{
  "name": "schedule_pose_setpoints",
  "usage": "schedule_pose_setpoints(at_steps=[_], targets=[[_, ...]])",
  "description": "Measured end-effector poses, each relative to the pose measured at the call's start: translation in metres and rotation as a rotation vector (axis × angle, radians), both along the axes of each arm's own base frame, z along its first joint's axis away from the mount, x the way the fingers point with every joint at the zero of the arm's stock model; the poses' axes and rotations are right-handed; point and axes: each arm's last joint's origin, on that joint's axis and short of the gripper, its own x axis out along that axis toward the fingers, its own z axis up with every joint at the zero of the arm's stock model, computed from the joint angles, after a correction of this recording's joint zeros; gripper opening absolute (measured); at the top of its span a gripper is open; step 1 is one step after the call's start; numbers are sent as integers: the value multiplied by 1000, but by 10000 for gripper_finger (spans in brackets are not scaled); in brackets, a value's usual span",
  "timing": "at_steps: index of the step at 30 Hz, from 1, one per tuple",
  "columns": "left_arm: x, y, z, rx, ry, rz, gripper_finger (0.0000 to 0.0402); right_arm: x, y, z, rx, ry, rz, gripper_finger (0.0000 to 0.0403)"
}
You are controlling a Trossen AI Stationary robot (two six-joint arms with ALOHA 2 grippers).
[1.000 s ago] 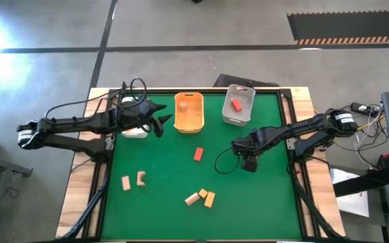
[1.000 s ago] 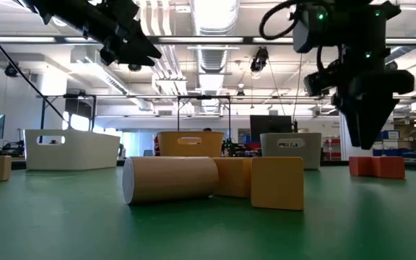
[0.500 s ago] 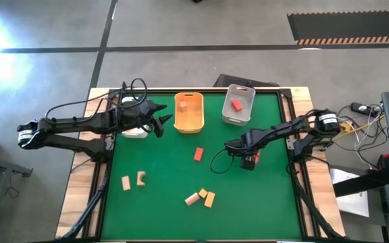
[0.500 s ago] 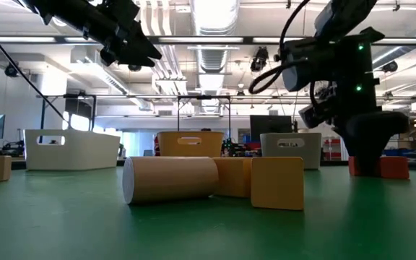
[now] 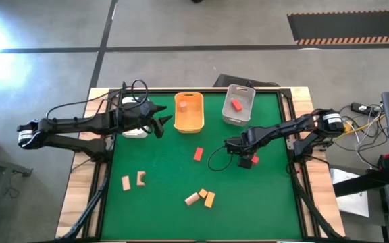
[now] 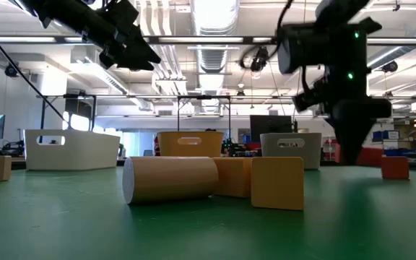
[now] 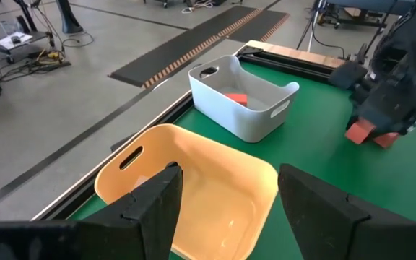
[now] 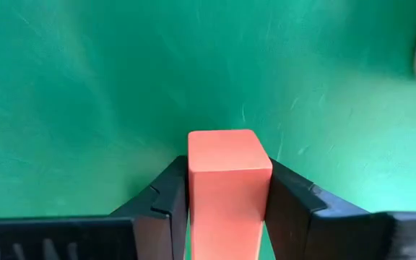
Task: Sort & place blocks by color
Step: Put the orange block into the light gray bin
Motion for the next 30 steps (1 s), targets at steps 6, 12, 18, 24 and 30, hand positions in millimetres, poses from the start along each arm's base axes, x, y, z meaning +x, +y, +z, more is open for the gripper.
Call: schedule_pose_setpoints(at_steps=[6, 12, 18, 24, 30], targets=[[0, 0, -11, 1, -24, 1, 212, 17, -1, 38, -59, -158, 41, 120], [1, 0, -12, -18, -27, 7, 212, 35, -12, 85, -180, -316, 96, 120], [1, 0, -12, -18, -27, 8, 212, 48, -50, 124, -252, -395, 93, 120], [1, 0, -12, -18, -27, 8, 212, 41, -110, 134, -232, -363, 46, 120], [1, 0, -12, -14, -24, 6, 212, 28, -169, 105, -83, -306, -9, 120]])
